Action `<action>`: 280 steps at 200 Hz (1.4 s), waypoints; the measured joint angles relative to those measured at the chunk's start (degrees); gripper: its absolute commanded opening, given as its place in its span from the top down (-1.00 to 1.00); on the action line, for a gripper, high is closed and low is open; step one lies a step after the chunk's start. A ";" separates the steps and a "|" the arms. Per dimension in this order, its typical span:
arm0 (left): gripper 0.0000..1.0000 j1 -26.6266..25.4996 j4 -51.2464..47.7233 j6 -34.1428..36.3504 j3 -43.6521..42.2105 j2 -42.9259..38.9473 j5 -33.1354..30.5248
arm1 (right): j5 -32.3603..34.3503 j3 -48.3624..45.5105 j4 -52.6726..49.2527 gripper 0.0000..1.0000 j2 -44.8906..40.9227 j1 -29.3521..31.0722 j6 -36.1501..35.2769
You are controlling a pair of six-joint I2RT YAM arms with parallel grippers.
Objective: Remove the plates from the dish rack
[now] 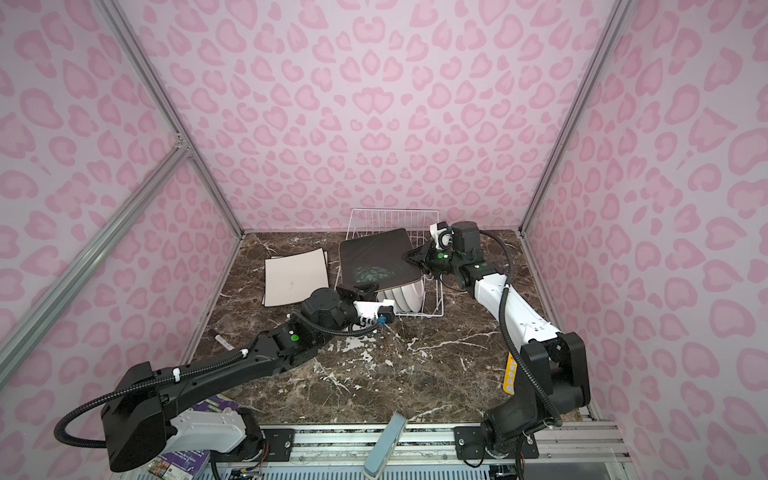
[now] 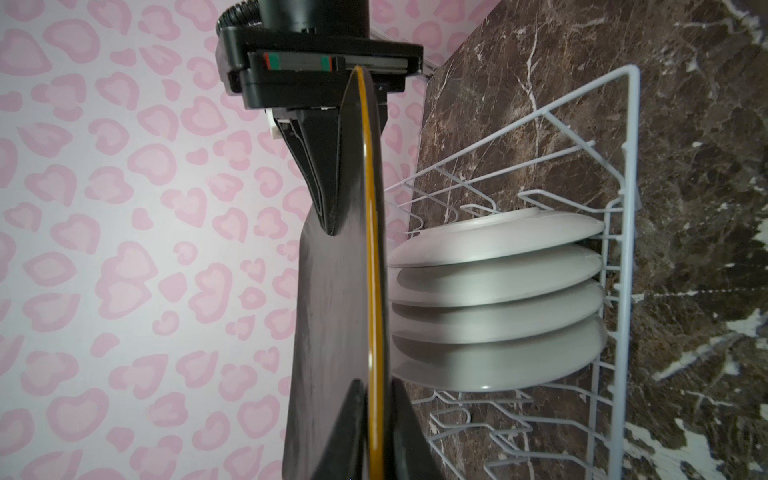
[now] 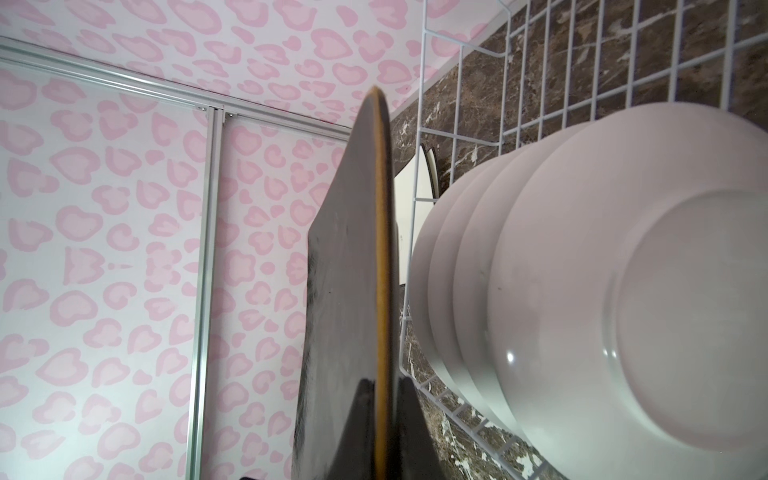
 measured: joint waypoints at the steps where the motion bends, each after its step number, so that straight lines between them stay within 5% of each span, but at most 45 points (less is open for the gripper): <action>1: 0.39 0.00 0.00 -0.07 0.02 0.00 0.00 | 0.00 0.00 0.09 1.00 -0.02 0.02 0.00; 38: -0.15 0.57 1.64 -2.97 1.29 0.33 -0.55 | 0.13 -1.01 3.23 1.00 -1.01 -0.26 0.83; 82: -0.43 0.98 1.18 -7.15 3.58 0.90 -1.38 | 0.96 -3.34 8.52 1.00 -1.66 -1.03 5.84; 201: -0.53 1.20 -6.58 -19.43 6.43 -1.18 -1.18 | 8.79 -4.70 15.69 1.00 -2.56 -3.34 12.76; 280: -0.66 11.93 -12.96 -47.63 16.37 -5.90 7.39 | 11.96 -7.45 15.58 1.00 -5.33 -3.43 10.34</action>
